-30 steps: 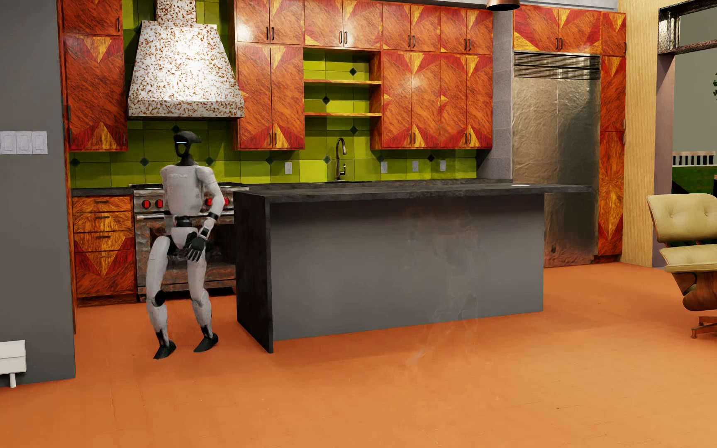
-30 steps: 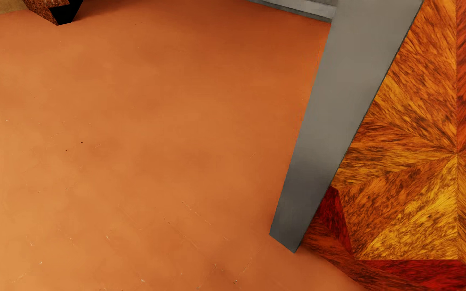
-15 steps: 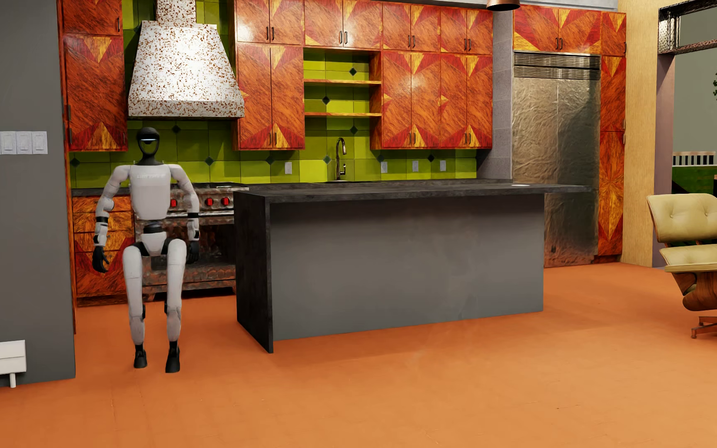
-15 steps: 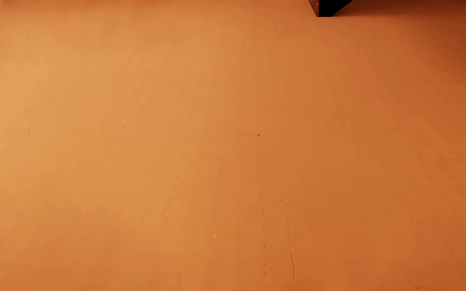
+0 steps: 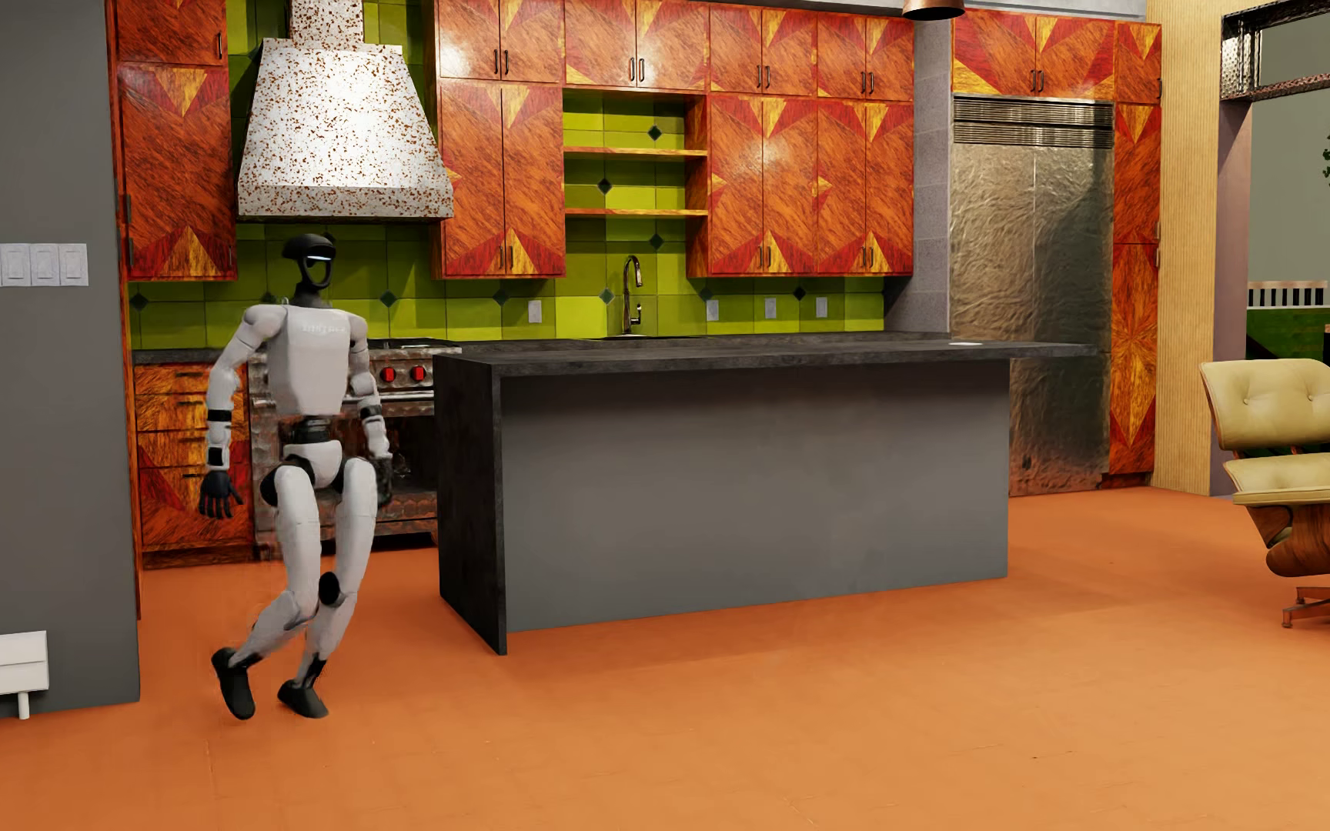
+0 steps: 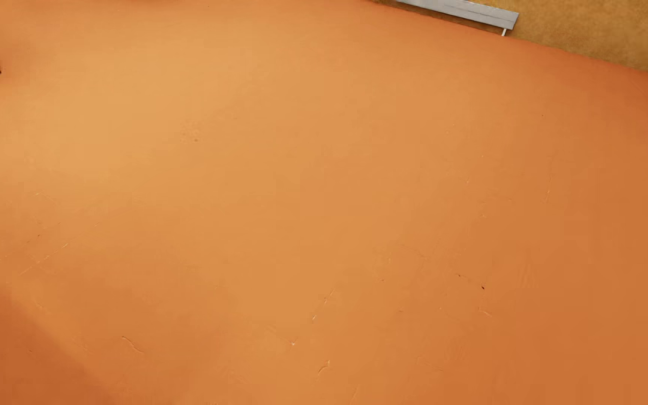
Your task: Move towards dark orange armchair
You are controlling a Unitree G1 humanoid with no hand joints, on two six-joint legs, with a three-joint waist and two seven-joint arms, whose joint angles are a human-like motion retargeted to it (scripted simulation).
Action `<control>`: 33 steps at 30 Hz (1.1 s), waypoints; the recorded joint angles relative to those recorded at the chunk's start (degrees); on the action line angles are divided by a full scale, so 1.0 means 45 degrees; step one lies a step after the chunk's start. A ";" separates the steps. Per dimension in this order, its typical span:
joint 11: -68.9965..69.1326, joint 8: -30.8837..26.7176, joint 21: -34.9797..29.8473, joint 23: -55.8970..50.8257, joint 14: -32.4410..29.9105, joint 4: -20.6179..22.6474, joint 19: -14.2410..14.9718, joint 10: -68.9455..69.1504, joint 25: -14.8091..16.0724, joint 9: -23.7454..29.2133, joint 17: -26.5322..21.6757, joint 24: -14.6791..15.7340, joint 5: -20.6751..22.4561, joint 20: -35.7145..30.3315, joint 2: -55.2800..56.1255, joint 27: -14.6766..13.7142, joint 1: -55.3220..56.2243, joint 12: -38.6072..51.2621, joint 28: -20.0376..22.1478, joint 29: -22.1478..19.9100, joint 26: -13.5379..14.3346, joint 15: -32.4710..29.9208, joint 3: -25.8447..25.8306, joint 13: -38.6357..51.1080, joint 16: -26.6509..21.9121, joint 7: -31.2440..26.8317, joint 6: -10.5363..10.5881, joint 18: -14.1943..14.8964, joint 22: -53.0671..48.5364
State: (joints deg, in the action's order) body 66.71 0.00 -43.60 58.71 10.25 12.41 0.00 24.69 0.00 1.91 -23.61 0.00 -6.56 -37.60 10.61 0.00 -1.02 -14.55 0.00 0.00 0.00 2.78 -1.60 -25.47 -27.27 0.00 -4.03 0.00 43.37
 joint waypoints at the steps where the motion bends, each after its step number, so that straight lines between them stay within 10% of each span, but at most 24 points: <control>1: -0.1307 0.0000 -0.0121 -0.0002 0.0069 -0.0080 0.0000 -0.0152 0.0000 0.0095 0.0014 0.0000 0.0365 0.0964 0.0566 0.0000 -0.0400 0.0217 0.0000 0.0000 0.0000 0.0433 -0.0289 -0.0071 -0.0071 0.0000 0.0021 0.0000 -0.0803; 7: -0.8328 0.0000 0.1369 -0.0473 0.0127 -0.0693 0.0000 -0.0666 0.0000 0.0757 -0.0533 0.0000 0.1674 0.0619 0.1557 0.0000 -0.2659 0.1225 0.0000 0.0000 0.0000 -0.3017 -0.0895 0.0418 0.0192 0.0000 0.0061 0.0000 -0.0973; 11: -0.8041 0.0000 0.3686 -0.1344 -0.0231 -0.0910 0.0000 -0.0678 0.0000 0.0640 -0.0844 0.0000 0.2050 -0.3128 0.1643 0.0000 -0.4211 -0.0072 0.0000 0.0000 0.0000 -0.3449 -0.1462 0.0597 0.0310 0.0000 -0.0101 0.0000 0.1438; 15: -0.7119 0.0000 0.3198 -0.0785 -0.4161 -0.1644 0.0000 0.2746 0.0000 0.0349 -0.1070 0.0000 0.1813 -0.6321 0.0350 0.0000 -0.2454 -0.1696 0.0000 0.0000 0.0000 -0.1061 -0.1829 0.0784 0.0483 0.0000 0.1046 0.0000 0.2781; 17: -0.7356 0.0000 0.2715 -0.0732 -0.5787 -0.1477 0.0000 0.7493 0.0000 -0.0080 -0.0860 0.0000 0.1519 -0.5394 -0.0122 0.0000 0.1319 -0.1558 0.0000 0.0000 0.0000 -0.0077 -0.1193 0.1002 0.0203 0.0000 0.1262 0.0000 0.2446; 20: -0.8259 0.0000 0.2633 -0.1121 -0.4060 -0.0785 0.0000 0.9822 0.0000 -0.0268 -0.0388 0.0000 0.1065 -0.2156 -0.1883 0.0000 0.4911 -0.1407 0.0000 0.0000 0.0000 0.0477 0.0277 0.1342 0.0033 0.0000 0.0554 0.0000 0.1459; 24: -0.8921 0.0000 0.3847 -0.1897 -0.6005 -0.0394 0.0000 0.2067 0.0000 0.0580 -0.0432 0.0000 0.1367 0.0328 -0.4805 0.0000 0.5059 -0.1491 0.0000 0.0000 0.0000 0.0941 0.1556 0.1585 0.0644 0.0000 0.0231 0.0000 -0.0157; 27: -0.8963 0.0000 0.4346 -0.2258 -0.2514 -0.0945 0.0000 -0.0216 0.0000 0.0700 -0.0572 0.0000 0.1900 -0.0138 -0.6259 0.0000 0.5026 -0.1666 0.0000 0.0000 0.0000 0.1200 0.1693 0.1509 0.0684 0.0000 0.0265 0.0000 -0.0224; 30: -0.8148 0.0000 0.4786 -0.2364 -0.6415 -0.0493 0.0000 0.0821 0.0000 0.0126 -0.0337 0.0000 0.1029 -0.1723 -0.6721 0.0000 0.5756 -0.1675 0.0000 0.0000 0.0000 0.0045 0.1843 0.0421 0.0622 0.0000 -0.0515 0.0000 0.1477; 33: -0.2595 0.0000 0.3335 -0.1359 -0.4777 0.0251 0.0000 0.0852 0.0000 -0.0753 -0.0099 0.0000 -0.0904 -0.4463 -0.3087 0.0000 0.4683 -0.1693 0.0000 0.0000 0.0000 -0.4502 0.0747 -0.0147 0.0254 0.0000 -0.1510 0.0000 0.2860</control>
State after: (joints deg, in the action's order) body 55.03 0.00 -28.59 52.60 -11.25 13.54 0.00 28.52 0.00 -1.47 -24.05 0.00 -10.63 -57.68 -3.28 0.00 20.05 -22.17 0.00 0.00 0.00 -17.48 1.76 -26.14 -26.13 0.00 -10.83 0.00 56.24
